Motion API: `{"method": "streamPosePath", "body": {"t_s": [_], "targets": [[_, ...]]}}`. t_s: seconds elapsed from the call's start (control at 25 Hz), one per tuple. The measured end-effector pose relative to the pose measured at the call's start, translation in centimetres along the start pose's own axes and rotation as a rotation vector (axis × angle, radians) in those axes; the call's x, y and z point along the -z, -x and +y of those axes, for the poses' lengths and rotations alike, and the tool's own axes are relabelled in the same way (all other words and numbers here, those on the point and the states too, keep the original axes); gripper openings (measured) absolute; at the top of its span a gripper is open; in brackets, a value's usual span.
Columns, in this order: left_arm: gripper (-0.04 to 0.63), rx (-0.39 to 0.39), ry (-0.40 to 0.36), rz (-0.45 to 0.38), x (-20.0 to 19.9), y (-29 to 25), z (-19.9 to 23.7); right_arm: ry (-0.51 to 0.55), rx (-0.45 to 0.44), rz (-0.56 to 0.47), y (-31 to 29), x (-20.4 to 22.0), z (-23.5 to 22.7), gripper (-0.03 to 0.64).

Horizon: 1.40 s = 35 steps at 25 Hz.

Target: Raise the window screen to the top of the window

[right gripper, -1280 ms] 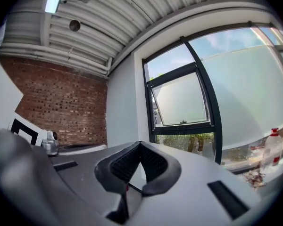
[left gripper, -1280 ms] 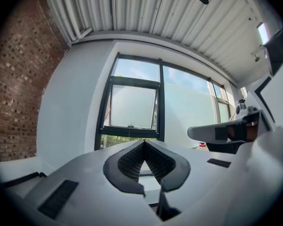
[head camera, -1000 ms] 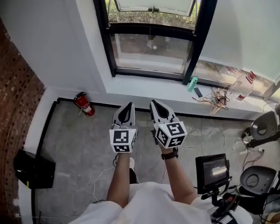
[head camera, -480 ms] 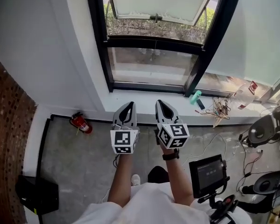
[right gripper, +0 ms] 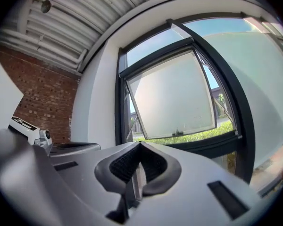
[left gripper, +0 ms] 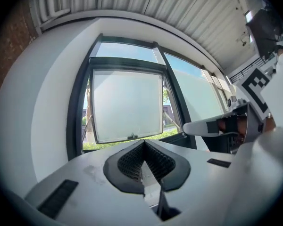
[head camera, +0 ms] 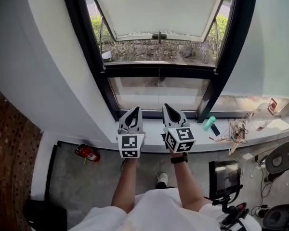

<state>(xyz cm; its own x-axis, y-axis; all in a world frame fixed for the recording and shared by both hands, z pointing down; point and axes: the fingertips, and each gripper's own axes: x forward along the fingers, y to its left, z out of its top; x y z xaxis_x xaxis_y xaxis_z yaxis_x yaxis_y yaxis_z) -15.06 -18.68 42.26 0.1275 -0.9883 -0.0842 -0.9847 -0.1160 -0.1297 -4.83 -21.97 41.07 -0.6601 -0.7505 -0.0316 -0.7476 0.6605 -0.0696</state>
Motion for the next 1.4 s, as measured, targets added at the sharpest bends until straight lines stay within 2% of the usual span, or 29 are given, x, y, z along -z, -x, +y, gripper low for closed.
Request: {"method": "streamPosePath", "body": {"t_s": [0.16, 0.4, 0.48, 0.64, 0.76, 0.88, 1.0, 1.08, 1.16, 1.28, 1.4], "targets": [[0.000, -0.015, -0.026, -0.015, -1.6, -6.0, 1.4, 0.020, -0.012, -0.052, -4.6, -2.8, -4.3, 0.000], [0.000, 0.085, -0.068, 0.099, 3.1, -11.9, 0.0, -0.011, -0.047, 0.060, -9.3, 3.1, -6.7, 0.000], [0.000, 0.098, -0.066, 0.121, 3.9, -14.0, 0.6, -0.024, -0.049, 0.076, -11.0, 3.7, -7.3, 0.000], [0.000, 0.126, -0.084, 0.107, 4.5, -19.2, 2.8, -0.007, -0.017, 0.089, -15.3, 4.1, -9.4, 0.000], [0.000, 0.170, -0.125, 0.098, 5.2, -22.6, 5.0, -0.002, 0.035, 0.101, -19.1, 4.7, -11.5, 0.000], [0.000, 0.211, -0.168, 0.076, 4.7, -26.2, 7.0, 0.010, 0.079, 0.065, -22.2, 3.2, -13.4, 0.000], [0.000, 0.240, -0.221, 0.049, 4.7, -28.7, 8.6, 0.069, 0.111, 0.023, -24.5, 2.0, -14.0, 0.000], [0.000, 0.285, -0.287, 0.056, 5.7, -30.0, 8.6, 0.082, 0.139, 0.022, -25.5, 2.5, -14.6, 0.000], [0.003, 0.340, -0.393, 0.090, 7.3, -31.4, 8.1, 0.088, 0.158, 0.043, -26.3, 3.6, -15.2, 0.000], [0.060, 0.399, -0.589, 0.145, 10.0, -33.4, 8.1, 0.108, 0.148, 0.080, -27.4, 5.9, -15.3, 0.000], [0.108, 0.443, -0.745, 0.175, 11.7, -34.5, 7.4, 0.095, 0.145, 0.116, -27.6, 7.8, -16.0, 0.000]]}}
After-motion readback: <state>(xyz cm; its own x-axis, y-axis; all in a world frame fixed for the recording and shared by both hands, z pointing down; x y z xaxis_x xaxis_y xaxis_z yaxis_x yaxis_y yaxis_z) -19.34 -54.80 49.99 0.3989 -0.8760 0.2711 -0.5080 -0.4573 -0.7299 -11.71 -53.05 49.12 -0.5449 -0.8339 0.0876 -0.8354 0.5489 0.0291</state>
